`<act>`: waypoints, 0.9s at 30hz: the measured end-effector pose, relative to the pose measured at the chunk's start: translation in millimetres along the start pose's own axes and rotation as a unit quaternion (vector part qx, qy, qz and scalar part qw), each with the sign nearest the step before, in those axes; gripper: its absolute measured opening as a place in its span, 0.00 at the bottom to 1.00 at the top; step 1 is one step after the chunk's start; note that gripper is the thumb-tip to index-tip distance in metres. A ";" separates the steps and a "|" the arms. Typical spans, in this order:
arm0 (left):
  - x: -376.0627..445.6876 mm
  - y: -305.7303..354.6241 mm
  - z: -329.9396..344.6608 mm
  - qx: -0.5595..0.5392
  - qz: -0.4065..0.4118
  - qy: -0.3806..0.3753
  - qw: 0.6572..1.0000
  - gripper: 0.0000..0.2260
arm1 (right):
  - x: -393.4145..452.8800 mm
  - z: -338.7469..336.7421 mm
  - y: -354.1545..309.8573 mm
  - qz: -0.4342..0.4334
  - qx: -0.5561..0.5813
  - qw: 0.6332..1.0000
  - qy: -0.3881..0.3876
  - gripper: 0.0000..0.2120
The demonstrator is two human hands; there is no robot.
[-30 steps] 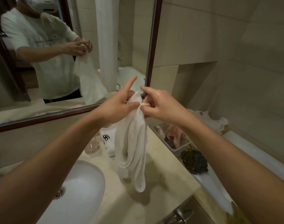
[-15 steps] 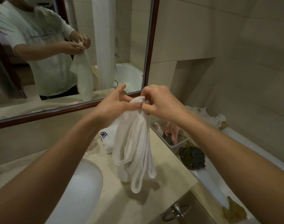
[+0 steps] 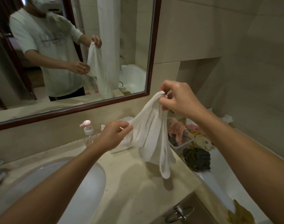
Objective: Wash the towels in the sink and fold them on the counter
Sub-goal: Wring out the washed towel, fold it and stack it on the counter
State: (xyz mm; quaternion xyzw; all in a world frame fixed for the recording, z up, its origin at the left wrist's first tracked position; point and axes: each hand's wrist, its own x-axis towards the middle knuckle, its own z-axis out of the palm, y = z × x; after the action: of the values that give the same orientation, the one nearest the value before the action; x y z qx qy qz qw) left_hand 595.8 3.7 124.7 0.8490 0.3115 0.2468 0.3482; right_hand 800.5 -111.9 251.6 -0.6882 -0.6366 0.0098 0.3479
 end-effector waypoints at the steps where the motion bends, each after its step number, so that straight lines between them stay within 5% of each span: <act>1: -0.8 0.4 4.8 -0.027 0.007 0.015 1.000 0.13 | -1.3 -4.7 3.2 0.005 0.002 1.000 0.005 0.02; 4: -3.1 5.7 19.5 -0.080 0.023 0.075 0.994 0.10 | -4.8 -17.1 14.9 0.027 0.024 0.999 0.017 0.03; 8: -10.9 10.3 43.7 0.048 0.097 0.047 0.993 0.06 | -11.9 -21.1 25.1 0.049 0.075 0.995 0.033 0.09; 13: -5.5 22.5 71.6 -0.031 -0.093 0.003 0.995 0.07 | -18.0 -16.1 33.8 0.042 0.081 0.996 0.019 0.07; 15: -2.3 25.2 74.9 0.025 -0.092 0.028 0.995 0.10 | -19.2 -17.5 38.6 0.035 0.074 0.996 0.021 0.07; 18: 8.5 43.2 40.5 0.155 -0.026 0.067 0.985 0.06 | -23.9 -24.7 59.8 0.043 0.025 0.999 0.019 0.07; 22: 36.4 79.9 -34.7 0.164 0.024 0.095 0.982 0.10 | -23.8 -32.2 86.1 0.034 -0.042 0.998 0.021 0.08; 27: 47.9 85.9 -47.4 0.236 -0.028 0.050 0.970 0.10 | -14.7 -10.5 81.2 0.013 -0.062 0.998 -0.022 0.07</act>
State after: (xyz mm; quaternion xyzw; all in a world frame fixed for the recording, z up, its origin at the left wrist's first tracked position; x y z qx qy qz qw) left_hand 629.1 9.7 228.5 0.8848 0.4011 0.1990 0.1288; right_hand 873.1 -125.5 213.3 -0.7163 -0.6347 -0.0100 0.2899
